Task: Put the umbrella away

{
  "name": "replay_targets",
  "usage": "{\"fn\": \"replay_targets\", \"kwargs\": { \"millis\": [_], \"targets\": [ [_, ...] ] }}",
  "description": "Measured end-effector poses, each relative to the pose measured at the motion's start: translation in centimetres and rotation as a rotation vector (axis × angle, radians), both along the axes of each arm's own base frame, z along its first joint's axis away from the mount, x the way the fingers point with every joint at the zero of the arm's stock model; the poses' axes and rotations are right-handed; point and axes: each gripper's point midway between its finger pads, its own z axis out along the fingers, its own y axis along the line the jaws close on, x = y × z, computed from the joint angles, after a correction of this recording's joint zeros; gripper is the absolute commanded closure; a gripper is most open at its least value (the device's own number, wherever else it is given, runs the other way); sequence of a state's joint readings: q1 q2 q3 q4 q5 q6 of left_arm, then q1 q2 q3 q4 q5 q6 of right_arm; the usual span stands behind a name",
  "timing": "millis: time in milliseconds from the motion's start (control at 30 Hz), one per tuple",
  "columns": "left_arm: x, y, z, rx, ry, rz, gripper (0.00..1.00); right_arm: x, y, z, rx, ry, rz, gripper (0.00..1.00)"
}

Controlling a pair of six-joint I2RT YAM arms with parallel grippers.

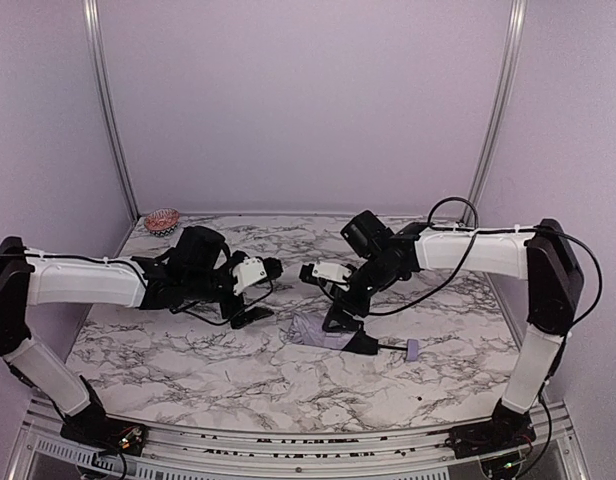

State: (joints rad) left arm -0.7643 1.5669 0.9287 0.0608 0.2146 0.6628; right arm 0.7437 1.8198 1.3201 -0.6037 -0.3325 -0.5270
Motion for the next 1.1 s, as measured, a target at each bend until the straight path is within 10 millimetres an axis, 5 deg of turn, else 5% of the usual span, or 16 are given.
{"fn": "replay_targets", "kwargs": {
  "millis": [167,333,667,1100],
  "targets": [
    [4.6,4.4,2.0,-0.202,-0.072,0.368,0.01,-0.8,2.1,1.1,-0.059,-0.094,0.035,0.03],
    [8.7,8.7,4.2,-0.376,-0.093,0.666,0.01,-2.0,3.6,-1.7,-0.194,-0.091,0.075,0.04],
    [8.9,9.1,4.3,-0.448,-0.080,0.718,0.01,-0.6,2.7,-6.5,-0.421,-0.083,0.050,0.18],
    [9.0,9.5,4.4,-0.457,-0.099,0.733,0.01,-0.5,2.6,-6.7,-0.460,-0.095,0.035,0.47]
  ]
}}
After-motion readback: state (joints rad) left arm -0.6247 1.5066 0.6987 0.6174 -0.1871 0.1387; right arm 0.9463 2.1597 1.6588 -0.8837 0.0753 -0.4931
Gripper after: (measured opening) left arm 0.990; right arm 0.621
